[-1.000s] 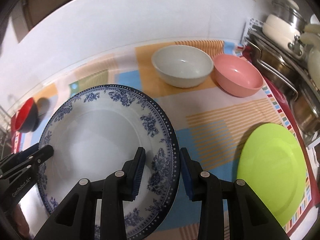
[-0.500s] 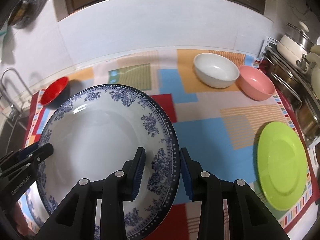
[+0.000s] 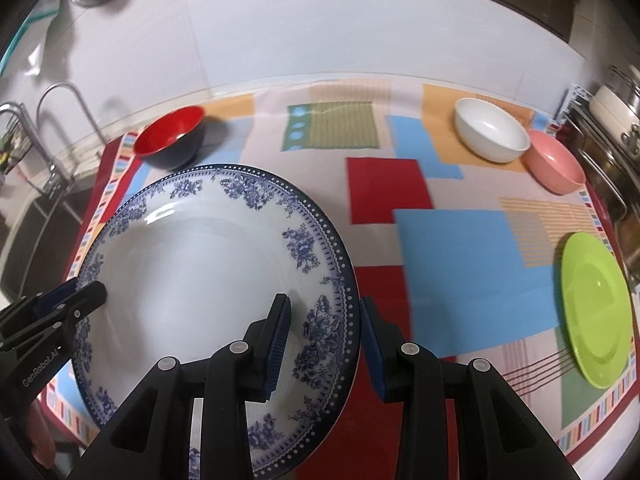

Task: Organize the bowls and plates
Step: 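Carry the second plate with both grippers over the first plate and lower it, then open both grippers to release the plate onto the stack and withdraw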

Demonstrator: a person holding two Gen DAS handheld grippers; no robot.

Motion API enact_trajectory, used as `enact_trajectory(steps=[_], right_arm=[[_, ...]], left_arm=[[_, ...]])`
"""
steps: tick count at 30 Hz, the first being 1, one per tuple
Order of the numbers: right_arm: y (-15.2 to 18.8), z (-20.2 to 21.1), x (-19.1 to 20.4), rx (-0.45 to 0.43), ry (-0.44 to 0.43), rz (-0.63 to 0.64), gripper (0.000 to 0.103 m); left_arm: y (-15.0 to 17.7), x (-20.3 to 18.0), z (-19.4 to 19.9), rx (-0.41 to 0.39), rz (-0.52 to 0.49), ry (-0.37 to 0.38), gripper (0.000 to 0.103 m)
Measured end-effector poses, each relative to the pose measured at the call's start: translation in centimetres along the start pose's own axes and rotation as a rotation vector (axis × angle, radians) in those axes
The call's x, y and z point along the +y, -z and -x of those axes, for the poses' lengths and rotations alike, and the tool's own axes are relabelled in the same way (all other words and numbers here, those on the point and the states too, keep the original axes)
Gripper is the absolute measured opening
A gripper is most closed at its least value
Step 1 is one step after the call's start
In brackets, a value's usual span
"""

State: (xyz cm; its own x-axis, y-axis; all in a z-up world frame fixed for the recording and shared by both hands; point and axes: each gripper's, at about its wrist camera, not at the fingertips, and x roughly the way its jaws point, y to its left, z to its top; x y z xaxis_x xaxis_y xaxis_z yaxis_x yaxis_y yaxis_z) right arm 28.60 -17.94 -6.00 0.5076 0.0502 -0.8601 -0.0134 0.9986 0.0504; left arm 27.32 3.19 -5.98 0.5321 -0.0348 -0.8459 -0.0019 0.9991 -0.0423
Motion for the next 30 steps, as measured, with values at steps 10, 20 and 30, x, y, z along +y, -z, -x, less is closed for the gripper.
enact_trajectory(steps=[10,20,30], right_arm=[[1.0,-0.7,4.9,0.032,-0.03,0.055,0.036],[2.4,-2.0,8.0,0.086,-0.039,0.076,0.036],[3.2,-3.7,9.4,0.142,-0.035,0.077,0.036]], left_arm=[[2.0,4.7,-0.1,0.032,0.043,-0.028,0.034],[3.5,7.4,-1.3,0.079,0.059,-0.035,0.034],[4.2,8.5,-2.8,0.119,0.059,-0.033,0.034]])
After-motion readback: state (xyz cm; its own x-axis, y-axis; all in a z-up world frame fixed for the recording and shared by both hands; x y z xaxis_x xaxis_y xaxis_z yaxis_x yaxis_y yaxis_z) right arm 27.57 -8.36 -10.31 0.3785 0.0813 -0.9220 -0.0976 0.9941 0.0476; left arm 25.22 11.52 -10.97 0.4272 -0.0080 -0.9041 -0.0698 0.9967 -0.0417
